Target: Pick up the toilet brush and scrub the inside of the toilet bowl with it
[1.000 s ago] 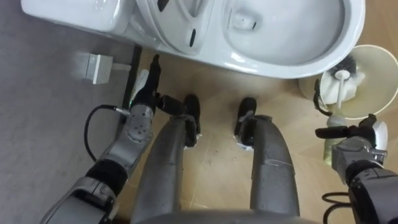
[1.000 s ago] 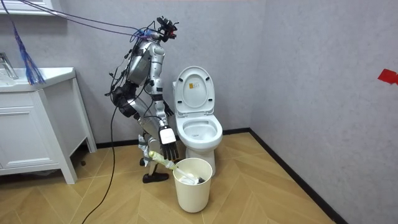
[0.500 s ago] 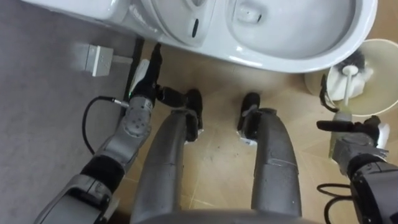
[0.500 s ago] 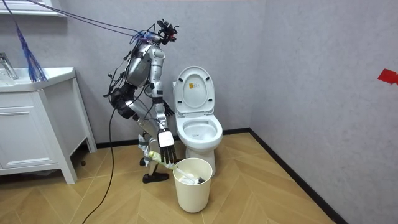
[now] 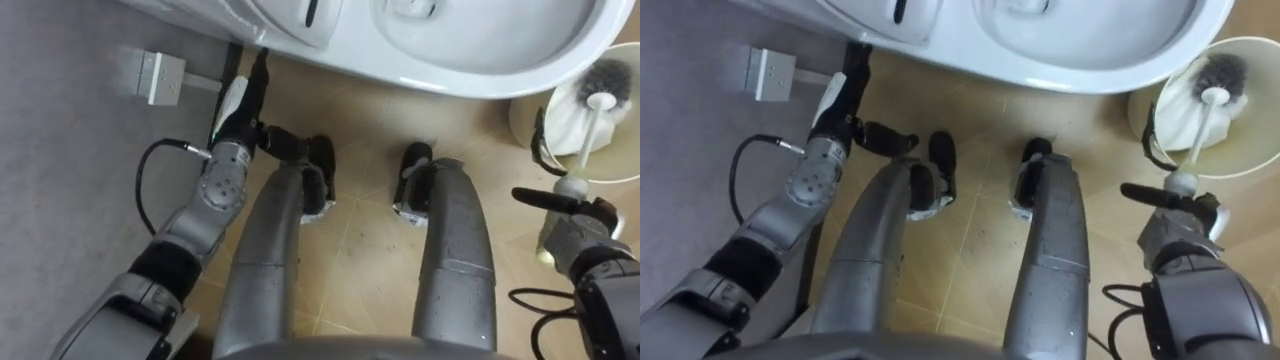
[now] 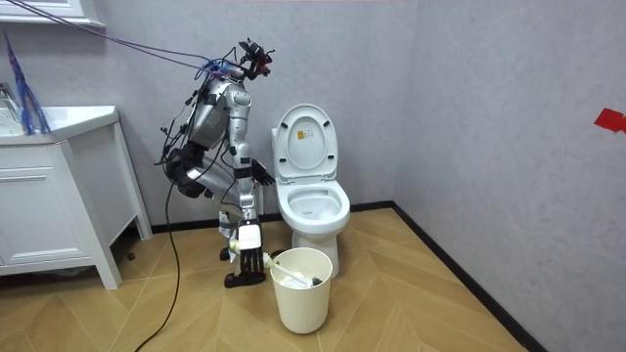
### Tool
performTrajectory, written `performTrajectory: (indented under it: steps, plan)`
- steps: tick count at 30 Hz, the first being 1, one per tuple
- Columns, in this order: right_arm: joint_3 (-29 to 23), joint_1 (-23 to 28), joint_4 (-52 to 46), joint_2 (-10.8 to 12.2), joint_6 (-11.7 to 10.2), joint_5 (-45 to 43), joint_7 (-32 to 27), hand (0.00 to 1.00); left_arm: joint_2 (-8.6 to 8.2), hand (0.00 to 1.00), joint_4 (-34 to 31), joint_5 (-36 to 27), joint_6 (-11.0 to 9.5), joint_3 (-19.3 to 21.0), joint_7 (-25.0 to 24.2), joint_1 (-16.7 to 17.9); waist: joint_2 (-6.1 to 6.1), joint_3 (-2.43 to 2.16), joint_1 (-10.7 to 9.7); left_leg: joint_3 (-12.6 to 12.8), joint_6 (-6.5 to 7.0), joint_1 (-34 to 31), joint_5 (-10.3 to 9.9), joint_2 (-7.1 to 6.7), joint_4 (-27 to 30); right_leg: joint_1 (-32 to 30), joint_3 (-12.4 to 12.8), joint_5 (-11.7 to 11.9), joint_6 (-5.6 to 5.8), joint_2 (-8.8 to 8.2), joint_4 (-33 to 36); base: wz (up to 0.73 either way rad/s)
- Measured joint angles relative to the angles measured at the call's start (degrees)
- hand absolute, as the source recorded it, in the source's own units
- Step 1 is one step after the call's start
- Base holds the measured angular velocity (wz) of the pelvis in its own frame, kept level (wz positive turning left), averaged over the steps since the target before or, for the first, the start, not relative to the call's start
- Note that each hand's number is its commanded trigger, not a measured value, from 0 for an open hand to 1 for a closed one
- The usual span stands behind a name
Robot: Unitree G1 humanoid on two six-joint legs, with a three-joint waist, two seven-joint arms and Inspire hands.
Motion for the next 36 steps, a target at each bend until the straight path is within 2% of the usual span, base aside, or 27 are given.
performTrajectory:
  steps: [4, 5, 6, 11, 15, 22, 26, 31, 34, 36]
  plan:
    - [0.23, -0.28, 0.14, -0.22, 0.20, 0.01, 1.12, 0.00, 0.01, 0.00, 0.02, -0.24, 0.01, -0.05, -0.16, 0.02, 0.05, 0.02, 0.01, -0.13, -0.21, -1.23, 0.00, 0.02, 0.61, -1.31, -0.09, -0.32, -0.33, -0.28, 0.96, 0.05]
    - [0.82, -0.27, 0.27, -0.28, 0.23, 0.02, 1.53, 0.67, 0.01, 0.00, 0.02, -1.19, 0.02, -0.16, -0.25, 0.08, 0.12, 0.07, 0.00, -0.11, -0.26, -1.43, -0.02, -0.03, 0.75, -1.57, -0.05, -0.41, -0.44, -0.31, 1.22, 0.04]
    - [1.31, -0.21, 0.33, -0.31, 0.35, 0.08, 1.74, 1.00, 0.00, 0.00, 0.02, -1.36, 0.09, -0.19, -0.37, 0.12, 0.26, 0.12, -0.01, -0.10, -0.33, -1.54, -0.18, -0.07, 1.05, -1.69, -0.05, -0.58, -0.53, -0.31, 1.57, 0.03]
    - [2.21, -0.25, 0.37, -1.30, 0.77, 1.24, 2.82, 1.00, 0.21, 0.00, -0.15, -3.20, 0.10, -0.25, -0.58, 0.10, 1.77, 0.07, 0.12, -0.23, -0.35, -2.23, -0.69, -0.06, 1.68, -2.15, -0.04, -0.91, -0.67, -0.40, 2.03, 0.00]
    - [2.89, -0.24, 0.31, -1.53, 0.76, 2.01, 2.79, 1.00, 1.40, 0.00, -0.52, -3.52, 0.12, -0.27, -0.59, -0.05, 1.83, 0.09, 0.12, 0.05, -0.55, -2.47, -1.27, 0.02, 2.32, -2.73, 0.05, -1.28, -1.24, -0.47, 2.93, -0.01]
    - [4.46, -0.40, 0.52, -2.25, 0.84, 2.52, 4.01, 1.00, 1.72, 0.00, -0.53, -3.50, 0.11, -0.27, -0.56, 0.12, 1.82, 0.09, 0.06, -0.27, -0.61, -2.33, -1.37, 0.17, 2.47, -2.44, 0.01, -1.68, -1.37, -0.25, 3.05, 0.00]
    - [4.43, -0.13, 0.55, -1.92, 1.75, 2.86, 5.13, 1.00, 1.79, 0.00, -0.57, -3.50, 0.18, -0.26, -0.57, 0.55, 1.64, 0.14, -0.30, -0.69, -0.74, -0.95, -1.56, 0.40, 2.29, -0.74, -0.24, -1.73, -1.32, 0.16, 2.38, -0.03]
    - [4.44, 0.57, 1.01, -0.84, 2.22, 4.05, 6.23, 1.00, 1.83, 0.00, -0.81, -3.41, 0.17, -0.26, -0.60, 2.90, 0.98, 0.25, -1.02, -0.85, -0.57, 3.05, -1.81, 0.50, 1.25, 3.69, -1.01, -1.85, -1.28, -0.12, 0.84, -0.02]
    - [4.46, 1.43, 2.70, -0.32, 2.94, 4.49, 7.62, 1.00, 1.94, 0.00, -1.42, -3.38, 0.18, -0.20, -0.59, 4.89, 0.04, 0.21, -1.81, -1.17, -0.54, 7.50, -1.82, 0.26, -0.68, 8.46, -1.81, -1.89, -1.00, -0.22, -1.29, 0.00]
    - [4.46, 3.02, 3.33, 0.13, 3.21, 5.36, 8.13, 1.00, 1.94, 0.00, -1.41, -3.37, 0.18, -0.14, -0.56, 6.06, -0.45, 0.17, -1.97, -1.74, -0.54, 11.83, -1.81, 0.34, -2.88, 13.32, -2.34, -1.53, -0.41, 0.47, -4.21, -0.04]
